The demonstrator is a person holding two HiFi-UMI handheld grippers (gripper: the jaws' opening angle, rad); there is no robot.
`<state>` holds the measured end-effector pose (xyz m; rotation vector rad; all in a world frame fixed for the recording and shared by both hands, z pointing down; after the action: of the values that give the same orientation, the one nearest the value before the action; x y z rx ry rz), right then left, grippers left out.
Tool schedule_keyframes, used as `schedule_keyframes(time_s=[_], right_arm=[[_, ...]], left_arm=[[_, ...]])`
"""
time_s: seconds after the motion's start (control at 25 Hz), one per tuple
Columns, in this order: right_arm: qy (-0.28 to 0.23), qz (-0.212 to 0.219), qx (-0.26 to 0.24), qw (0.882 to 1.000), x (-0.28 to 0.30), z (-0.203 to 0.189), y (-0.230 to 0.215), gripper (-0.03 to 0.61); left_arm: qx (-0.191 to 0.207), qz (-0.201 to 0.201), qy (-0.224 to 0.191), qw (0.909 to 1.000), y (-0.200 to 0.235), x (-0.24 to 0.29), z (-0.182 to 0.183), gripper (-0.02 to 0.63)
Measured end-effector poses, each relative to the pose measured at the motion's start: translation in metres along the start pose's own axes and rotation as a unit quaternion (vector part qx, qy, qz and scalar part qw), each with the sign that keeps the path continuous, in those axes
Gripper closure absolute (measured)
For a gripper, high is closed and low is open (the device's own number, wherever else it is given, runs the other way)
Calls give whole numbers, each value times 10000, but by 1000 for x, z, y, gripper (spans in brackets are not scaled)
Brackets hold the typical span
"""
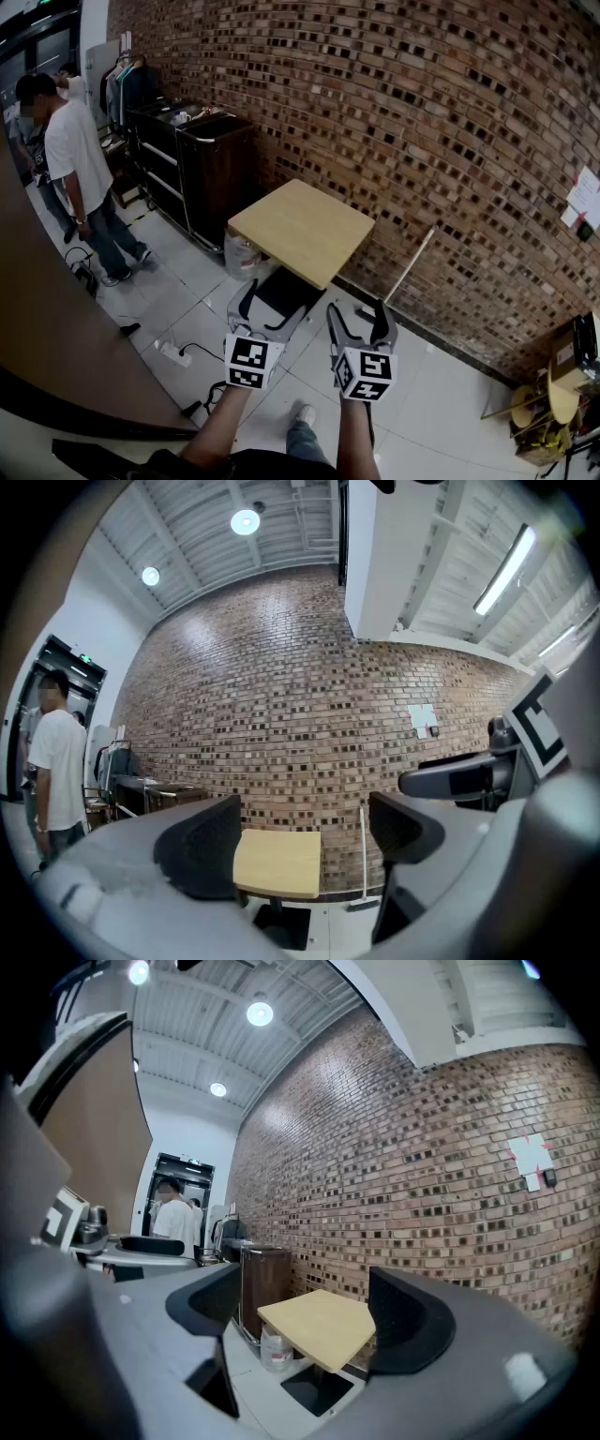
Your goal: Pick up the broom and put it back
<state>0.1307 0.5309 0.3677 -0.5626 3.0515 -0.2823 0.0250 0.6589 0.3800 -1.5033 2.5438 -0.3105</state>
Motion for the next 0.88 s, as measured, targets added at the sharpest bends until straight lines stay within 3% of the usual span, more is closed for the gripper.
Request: schedule_keyframes(time_s=[0.16,0.44,0.76,0.88], right_arm=[[80,68,-95,9999,51,2,-60,156],[94,270,69,9996,134,39,-172,173],[233,401,216,9987,208,36,-246,177],[420,237,149,9987,230,26,-274,224]], left_arm=[[-36,119,58,9999,-17,84,-6,179],[19,178,72,9998,-46,221,24,216],[-41,9,296,9996,-62,337,10,216],[-36,-203,271,9994,-71,383,2,216]])
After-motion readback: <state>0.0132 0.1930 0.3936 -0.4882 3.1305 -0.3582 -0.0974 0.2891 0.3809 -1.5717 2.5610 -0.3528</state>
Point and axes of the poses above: the fingertips, and each gripper's own axes: x forward along the fingers, y to its left, z out of its top, the point moved 3 cm from there along -x, backward along the fingers, and after that the axes turned 12 degrees about x, right-handed, at the moved point
